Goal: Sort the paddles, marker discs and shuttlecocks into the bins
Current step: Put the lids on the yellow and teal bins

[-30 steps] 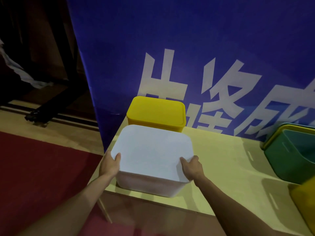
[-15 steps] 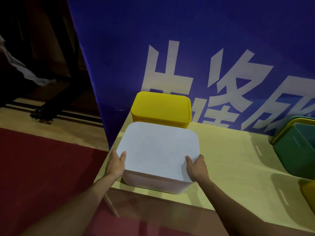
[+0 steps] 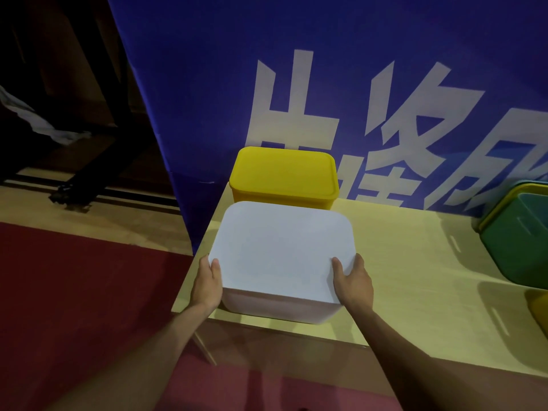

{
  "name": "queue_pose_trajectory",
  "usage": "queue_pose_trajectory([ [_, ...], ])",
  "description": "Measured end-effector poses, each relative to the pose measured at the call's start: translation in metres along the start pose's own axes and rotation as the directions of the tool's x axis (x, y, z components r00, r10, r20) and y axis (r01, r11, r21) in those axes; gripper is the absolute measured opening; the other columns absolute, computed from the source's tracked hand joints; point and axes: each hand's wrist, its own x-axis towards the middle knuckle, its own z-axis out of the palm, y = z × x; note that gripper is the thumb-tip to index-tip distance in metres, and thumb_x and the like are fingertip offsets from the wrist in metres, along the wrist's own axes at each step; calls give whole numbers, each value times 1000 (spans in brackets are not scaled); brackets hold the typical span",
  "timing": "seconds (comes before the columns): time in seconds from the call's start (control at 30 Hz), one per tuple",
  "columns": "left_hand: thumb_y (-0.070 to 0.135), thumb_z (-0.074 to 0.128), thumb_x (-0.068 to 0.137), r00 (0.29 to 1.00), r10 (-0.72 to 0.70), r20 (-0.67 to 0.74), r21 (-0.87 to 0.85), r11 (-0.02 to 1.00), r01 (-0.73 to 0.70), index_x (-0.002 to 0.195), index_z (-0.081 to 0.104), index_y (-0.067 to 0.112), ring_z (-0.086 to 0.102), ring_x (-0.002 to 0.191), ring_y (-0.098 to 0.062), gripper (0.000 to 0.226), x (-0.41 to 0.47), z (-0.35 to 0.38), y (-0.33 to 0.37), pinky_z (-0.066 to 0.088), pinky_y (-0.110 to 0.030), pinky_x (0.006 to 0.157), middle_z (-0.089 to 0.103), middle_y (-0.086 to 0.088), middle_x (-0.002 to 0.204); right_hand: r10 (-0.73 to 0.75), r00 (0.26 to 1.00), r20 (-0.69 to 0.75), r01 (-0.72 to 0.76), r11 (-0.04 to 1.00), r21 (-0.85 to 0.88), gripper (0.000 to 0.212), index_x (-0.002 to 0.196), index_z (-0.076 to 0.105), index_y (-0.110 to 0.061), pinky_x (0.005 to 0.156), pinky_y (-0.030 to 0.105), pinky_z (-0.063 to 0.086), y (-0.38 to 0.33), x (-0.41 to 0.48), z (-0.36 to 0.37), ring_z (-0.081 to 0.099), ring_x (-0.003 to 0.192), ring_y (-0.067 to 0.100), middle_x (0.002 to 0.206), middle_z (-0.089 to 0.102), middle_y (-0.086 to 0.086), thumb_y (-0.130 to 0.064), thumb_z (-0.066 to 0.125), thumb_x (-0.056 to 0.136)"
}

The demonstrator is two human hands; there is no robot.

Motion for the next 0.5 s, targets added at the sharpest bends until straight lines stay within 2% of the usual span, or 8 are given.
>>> queue_pose_trajectory([
  [0.1, 26, 25, 104, 1000, 14, -7, 32, 999, -14, 134, 37, 6, 51, 105, -20, 38, 3, 2, 1, 37, -30, 84, 55, -9, 123, -8, 1000, 6, 8, 1000, 5, 55, 128, 38, -13, 84, 43, 49, 1, 2, 1, 56, 109, 32, 122, 58, 6, -53, 45, 91],
  [0.2, 29, 24, 103, 1000, 26, -4, 74, 997, -26, 140, 32, 11, 50, 119, -26, 42, 5, 1, 3, 40, -35, 92, 47, -9, 138, -16, 1000, 11, 15, 1000, 18, 58, 132, 38, -12, 87, 43, 48, 0, 4, 0, 55, 113, 31, 126, 56, 7, -52, 46, 91],
  [0.33, 35, 22, 102, 999, -41, 0, 296, 954, 40, 144, 25, 12, 45, 123, -34, 48, 4, 0, 8, 37, -40, 90, 30, -10, 148, 18, 998, 63, -16, 1000, -20, 67, 139, 29, -9, 91, 45, 45, 0, 5, -2, 51, 118, 35, 132, 51, 13, -54, 44, 92],
  [0.4, 30, 26, 102, 1000, 4, -28, 426, 905, 8, 145, 23, 9, 39, 130, -33, 48, 4, -2, 13, 34, -41, 99, 24, -11, 152, 45, 991, 123, -41, 999, -30, 69, 142, 24, -9, 91, 44, 44, -3, 5, -5, 50, 119, 38, 135, 49, 16, -53, 43, 93],
  [0.5, 15, 39, 96, 985, 173, 17, 570, 807, -152, 148, 18, 11, 19, 142, -30, 56, 1, -2, 25, 20, -41, 115, 10, -10, 156, 98, 966, 239, -80, 993, -83, 70, 144, 20, -6, 90, 41, 42, -10, 13, -17, 48, 120, 40, 137, 46, 19, -49, 45, 94],
])
